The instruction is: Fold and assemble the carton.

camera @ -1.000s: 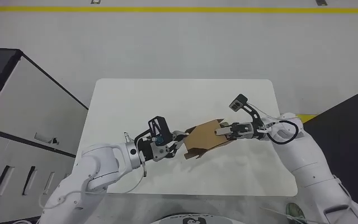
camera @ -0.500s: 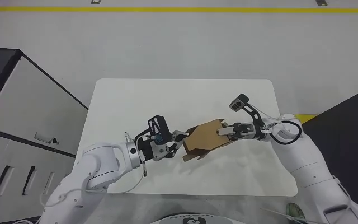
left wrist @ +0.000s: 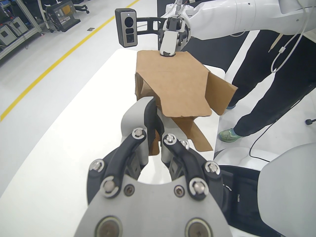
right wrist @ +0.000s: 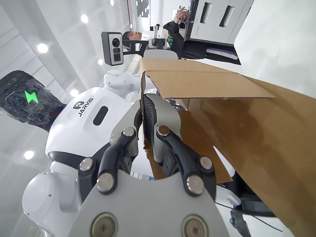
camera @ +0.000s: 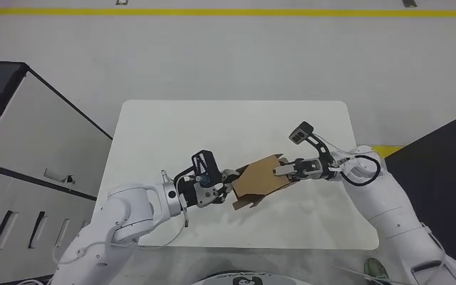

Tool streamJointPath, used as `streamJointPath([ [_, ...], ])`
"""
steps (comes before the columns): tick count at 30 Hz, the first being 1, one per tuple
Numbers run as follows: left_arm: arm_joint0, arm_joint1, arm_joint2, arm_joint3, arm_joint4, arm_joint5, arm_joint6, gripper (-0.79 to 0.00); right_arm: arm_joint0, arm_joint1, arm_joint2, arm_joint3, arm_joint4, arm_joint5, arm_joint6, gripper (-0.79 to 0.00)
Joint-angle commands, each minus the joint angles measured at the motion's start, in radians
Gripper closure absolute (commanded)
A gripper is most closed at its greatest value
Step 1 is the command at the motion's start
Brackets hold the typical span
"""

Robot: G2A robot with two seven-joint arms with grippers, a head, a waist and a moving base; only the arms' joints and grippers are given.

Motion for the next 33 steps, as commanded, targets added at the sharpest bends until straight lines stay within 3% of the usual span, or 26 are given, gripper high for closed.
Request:
streamJointPath([
  [1, 0.002, 0.001, -0.007, 0.001, 0.004, 0.005, 0.002, 0.000, -0.001, 0.001, 0.000, 0.001, -0.001, -0.002, 0.000, 0.000],
  [33, 0.029, 0.011, -0.058, -0.006, 0.037, 0.026, 0.014, 0.000, 0.030, 0.063, -0.101, -0.033, 0.019, -0.016, 0.000, 0.000],
])
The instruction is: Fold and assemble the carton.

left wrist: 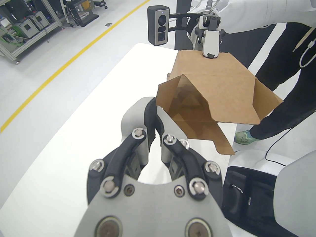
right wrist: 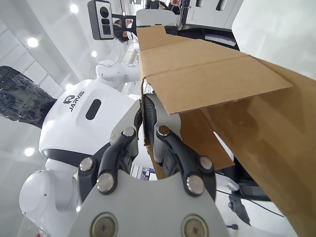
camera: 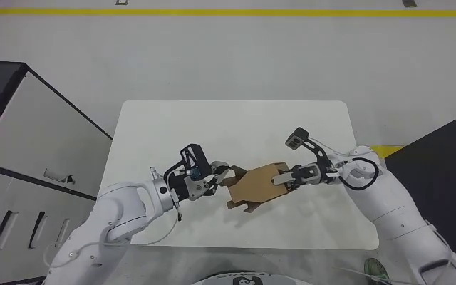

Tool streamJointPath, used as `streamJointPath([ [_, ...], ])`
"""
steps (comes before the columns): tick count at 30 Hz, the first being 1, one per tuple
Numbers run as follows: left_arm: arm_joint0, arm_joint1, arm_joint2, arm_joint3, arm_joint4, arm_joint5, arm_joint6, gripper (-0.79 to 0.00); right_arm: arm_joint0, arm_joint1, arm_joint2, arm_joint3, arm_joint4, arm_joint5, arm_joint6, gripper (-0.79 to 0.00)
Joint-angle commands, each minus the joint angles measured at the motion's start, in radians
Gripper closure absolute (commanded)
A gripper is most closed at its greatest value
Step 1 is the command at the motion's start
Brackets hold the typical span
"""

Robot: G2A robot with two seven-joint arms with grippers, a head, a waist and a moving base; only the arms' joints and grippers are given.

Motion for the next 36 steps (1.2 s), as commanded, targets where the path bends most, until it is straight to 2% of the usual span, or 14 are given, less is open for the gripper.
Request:
streamJointPath([
  [1, -0.002, 0.000, 0.005, 0.001, 0.000, -0.004, 0.001, 0.000, 0.004, 0.004, -0.009, 0.000, -0.001, 0.000, 0.000, 0.000],
  [23, -0.049, -0.001, 0.062, 0.008, -0.008, -0.034, -0.030, 0.000, 0.047, 0.044, -0.092, 0.000, 0.013, -0.007, 0.000, 0.000],
  [29, -0.026, 0.003, 0.007, -0.015, -0.027, -0.016, 0.006, 0.000, 0.036, 0.043, -0.071, 0.034, 0.101, -0.007, 0.000, 0.000],
  [36, 0.048, 0.013, -0.099, -0.047, -0.042, -0.006, 0.051, 0.000, 0.022, 0.035, -0.056, 0.055, 0.210, -0.007, 0.000, 0.000],
])
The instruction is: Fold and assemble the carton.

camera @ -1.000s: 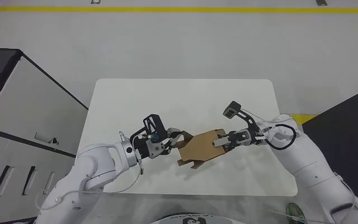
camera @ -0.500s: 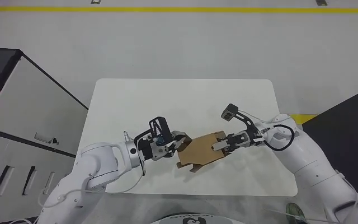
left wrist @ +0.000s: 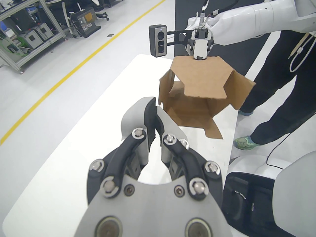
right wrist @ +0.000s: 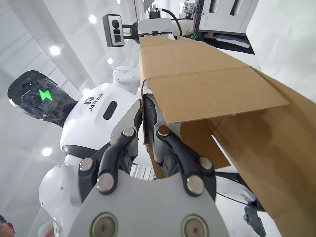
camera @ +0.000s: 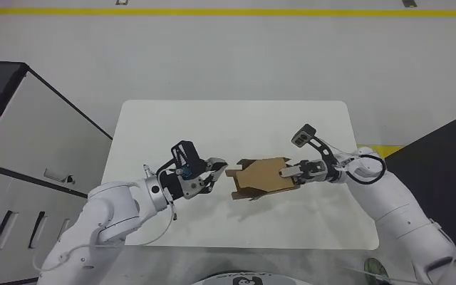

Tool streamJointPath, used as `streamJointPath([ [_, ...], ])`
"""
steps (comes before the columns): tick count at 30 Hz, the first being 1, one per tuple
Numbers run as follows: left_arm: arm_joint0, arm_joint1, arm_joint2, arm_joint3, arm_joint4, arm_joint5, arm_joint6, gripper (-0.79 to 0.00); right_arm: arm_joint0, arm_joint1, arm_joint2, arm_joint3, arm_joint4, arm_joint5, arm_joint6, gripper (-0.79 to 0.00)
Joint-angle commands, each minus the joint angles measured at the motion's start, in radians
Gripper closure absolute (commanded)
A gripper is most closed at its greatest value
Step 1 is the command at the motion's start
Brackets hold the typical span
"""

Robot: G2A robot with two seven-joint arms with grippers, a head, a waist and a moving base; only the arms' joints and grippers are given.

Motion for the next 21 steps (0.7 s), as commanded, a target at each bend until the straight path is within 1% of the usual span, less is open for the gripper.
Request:
streamJointPath([
  [1, 0.030, 0.003, -0.037, -0.004, -0.005, 0.003, 0.019, 0.000, -0.003, -0.001, 0.003, 0.000, 0.028, 0.000, 0.000, 0.000],
  [6, 0.093, 0.008, -0.095, 0.006, -0.027, -0.020, 0.046, 0.000, -0.013, -0.002, 0.010, -0.008, 0.088, 0.000, 0.000, 0.000],
  [10, 0.119, 0.009, -0.102, 0.020, -0.041, -0.038, 0.057, 0.000, -0.019, -0.003, 0.020, -0.015, 0.119, 0.000, 0.000, 0.000],
  [13, 0.121, 0.009, -0.090, 0.031, -0.060, -0.056, 0.066, 0.000, -0.024, -0.003, 0.023, -0.021, 0.137, 0.000, 0.000, 0.000],
  [16, 0.109, 0.009, -0.061, 0.023, -0.054, -0.078, 0.060, 0.000, -0.025, -0.004, 0.019, -0.024, 0.139, 0.000, 0.000, 0.000],
  [21, 0.066, 0.005, 0.003, 0.015, -0.042, -0.092, 0.043, 0.000, -0.016, -0.005, -0.002, -0.024, 0.127, 0.000, 0.000, 0.000],
])
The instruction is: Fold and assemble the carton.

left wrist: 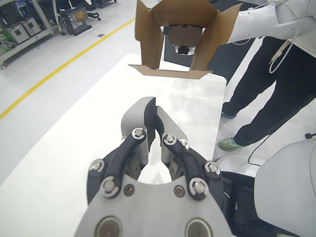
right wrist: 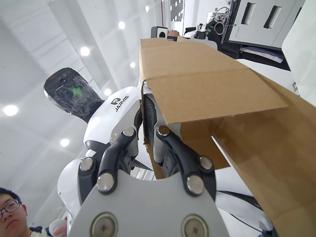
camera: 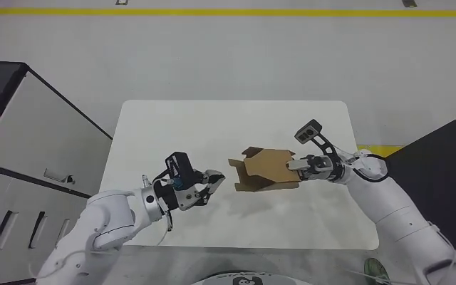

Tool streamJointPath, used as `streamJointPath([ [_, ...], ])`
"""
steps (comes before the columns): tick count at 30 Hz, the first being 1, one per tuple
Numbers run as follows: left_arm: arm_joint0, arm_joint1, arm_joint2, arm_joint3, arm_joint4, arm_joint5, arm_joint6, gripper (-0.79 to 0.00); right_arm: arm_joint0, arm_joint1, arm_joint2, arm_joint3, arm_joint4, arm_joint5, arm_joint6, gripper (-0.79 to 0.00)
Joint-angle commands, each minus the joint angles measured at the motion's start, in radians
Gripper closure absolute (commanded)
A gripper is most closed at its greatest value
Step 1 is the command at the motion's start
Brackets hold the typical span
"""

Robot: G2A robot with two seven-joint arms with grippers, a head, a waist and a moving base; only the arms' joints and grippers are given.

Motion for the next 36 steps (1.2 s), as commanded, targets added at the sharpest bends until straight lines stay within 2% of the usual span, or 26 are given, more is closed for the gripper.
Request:
streamJointPath([
  [1, -0.017, -0.001, 0.025, -0.001, 0.002, -0.004, -0.007, 0.000, 0.005, -0.001, -0.007, 0.002, -0.004, 0.000, 0.000, 0.000],
  [10, -0.075, -0.006, 0.096, 0.002, 0.007, 0.000, -0.034, 0.000, 0.024, -0.004, -0.033, 0.023, -0.023, 0.000, 0.000, 0.000],
  [36, -0.171, -0.014, 0.216, 0.024, 0.026, 0.010, -0.092, 0.000, 0.077, -0.016, -0.089, 0.042, -0.049, 0.000, 0.000, 0.000],
])
